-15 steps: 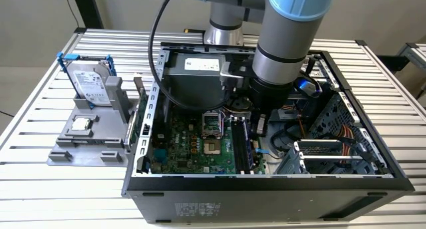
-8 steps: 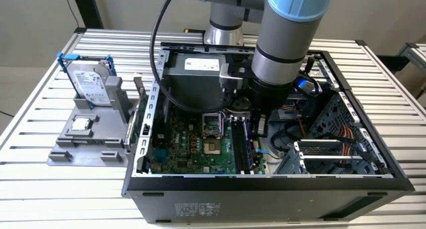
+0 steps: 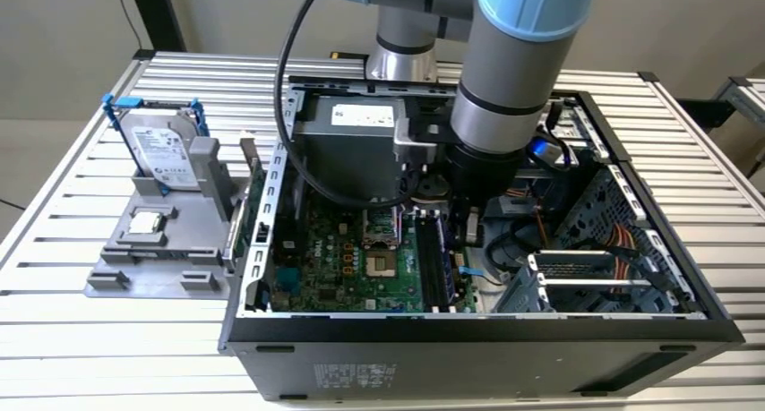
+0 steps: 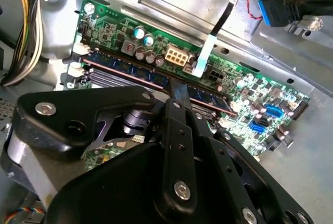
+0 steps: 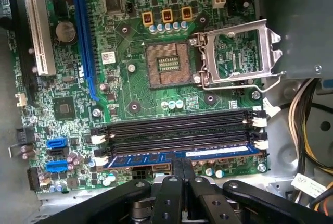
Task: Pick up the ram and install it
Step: 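Press down the ram until it locks into place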
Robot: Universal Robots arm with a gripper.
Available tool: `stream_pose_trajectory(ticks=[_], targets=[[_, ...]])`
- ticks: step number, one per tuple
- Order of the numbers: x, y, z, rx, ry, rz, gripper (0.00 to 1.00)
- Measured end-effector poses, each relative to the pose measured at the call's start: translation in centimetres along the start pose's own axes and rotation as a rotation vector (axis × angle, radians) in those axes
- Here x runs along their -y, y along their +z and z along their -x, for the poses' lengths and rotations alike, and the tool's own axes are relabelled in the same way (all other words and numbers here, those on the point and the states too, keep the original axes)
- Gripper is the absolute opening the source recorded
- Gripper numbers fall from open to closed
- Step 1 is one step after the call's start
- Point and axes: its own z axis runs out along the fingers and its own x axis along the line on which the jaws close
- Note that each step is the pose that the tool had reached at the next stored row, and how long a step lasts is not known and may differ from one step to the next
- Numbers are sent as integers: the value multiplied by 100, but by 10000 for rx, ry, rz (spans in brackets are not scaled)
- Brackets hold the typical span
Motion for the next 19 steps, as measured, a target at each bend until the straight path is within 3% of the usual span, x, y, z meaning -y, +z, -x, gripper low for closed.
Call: stream_pose_trajectory(ticks=[19], targets=[[-16,22,-1,4,-130,-7,0]])
